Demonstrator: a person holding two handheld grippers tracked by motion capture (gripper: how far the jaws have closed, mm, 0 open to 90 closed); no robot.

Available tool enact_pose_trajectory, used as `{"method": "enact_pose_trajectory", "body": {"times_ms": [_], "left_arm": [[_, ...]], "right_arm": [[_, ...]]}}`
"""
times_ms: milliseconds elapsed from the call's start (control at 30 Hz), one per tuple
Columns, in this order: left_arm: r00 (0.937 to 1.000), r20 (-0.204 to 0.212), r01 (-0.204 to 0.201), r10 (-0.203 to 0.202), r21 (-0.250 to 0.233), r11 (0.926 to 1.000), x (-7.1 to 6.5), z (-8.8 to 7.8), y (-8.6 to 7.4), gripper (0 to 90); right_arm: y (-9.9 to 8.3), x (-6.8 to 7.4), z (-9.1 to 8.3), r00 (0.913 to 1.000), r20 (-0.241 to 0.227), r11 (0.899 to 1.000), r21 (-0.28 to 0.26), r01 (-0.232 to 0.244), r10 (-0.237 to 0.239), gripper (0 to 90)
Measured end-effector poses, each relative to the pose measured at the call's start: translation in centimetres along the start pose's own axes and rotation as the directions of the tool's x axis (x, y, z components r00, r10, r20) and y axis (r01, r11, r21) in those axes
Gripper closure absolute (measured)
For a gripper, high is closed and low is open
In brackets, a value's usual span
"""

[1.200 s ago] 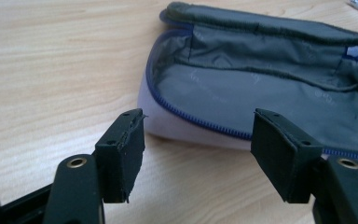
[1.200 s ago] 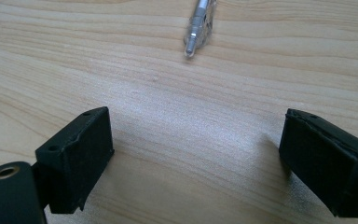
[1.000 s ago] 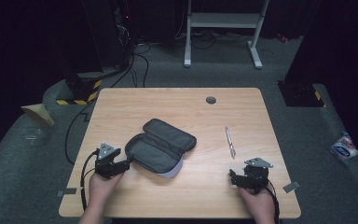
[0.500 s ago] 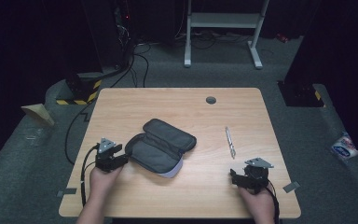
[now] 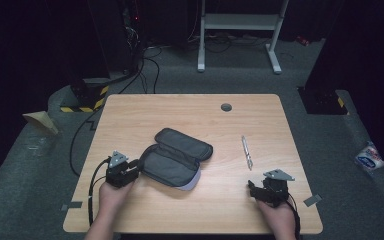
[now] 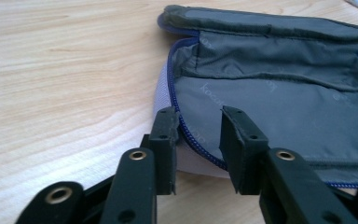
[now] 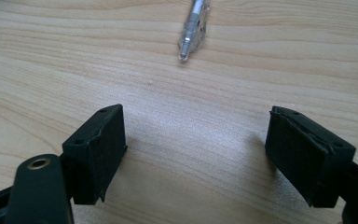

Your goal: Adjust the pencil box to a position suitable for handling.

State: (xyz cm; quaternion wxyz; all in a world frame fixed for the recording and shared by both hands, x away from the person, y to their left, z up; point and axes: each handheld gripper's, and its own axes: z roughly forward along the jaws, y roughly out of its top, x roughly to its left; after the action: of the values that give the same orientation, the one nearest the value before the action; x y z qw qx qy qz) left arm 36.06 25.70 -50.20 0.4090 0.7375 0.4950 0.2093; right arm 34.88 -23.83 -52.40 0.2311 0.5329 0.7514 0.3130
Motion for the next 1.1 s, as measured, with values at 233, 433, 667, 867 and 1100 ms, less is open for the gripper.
{"method": "enact_pose_trajectory", "body": {"times_ms": [233, 433, 667, 867, 1100], "left_arm": [[0.9992, -0.010, -0.039, 0.039, 0.002, 0.9992, -1.3, -0.6, -0.5, 72.8], [0.9985, 0.018, -0.053, 0.053, 0.001, 0.9986, -2.4, -0.6, -0.8, 77.1], [0.9912, 0.050, -0.123, 0.122, 0.017, 0.9922, -4.5, -0.5, -0.9, 78.7], [0.9861, 0.073, -0.151, 0.149, 0.021, 0.9883, -5.6, -0.4, -0.8, 78.7], [0.9794, 0.119, -0.166, 0.163, 0.014, 0.9861, -6.6, -0.3, -0.8, 79.4]], "right_arm": [[0.0, 0.0, -0.1, 1.0000, 0.000, 1.000, 0.002, -0.001, 0.001, 20.7], [0.0, 0.0, 0.0, 1.0000, -0.001, 1.000, -0.001, 0.003, -0.003, 21.0], [-0.1, 0.1, -0.1, 1.0000, -0.004, 1.000, -0.001, 0.001, -0.001, 22.0], [-0.1, 0.1, -0.1, 1.0000, -0.004, 1.000, -0.001, 0.001, -0.001, 22.0], [-0.1, 0.1, -0.1, 1.0000, -0.006, 1.000, -0.003, 0.003, -0.003, 22.6]]}}
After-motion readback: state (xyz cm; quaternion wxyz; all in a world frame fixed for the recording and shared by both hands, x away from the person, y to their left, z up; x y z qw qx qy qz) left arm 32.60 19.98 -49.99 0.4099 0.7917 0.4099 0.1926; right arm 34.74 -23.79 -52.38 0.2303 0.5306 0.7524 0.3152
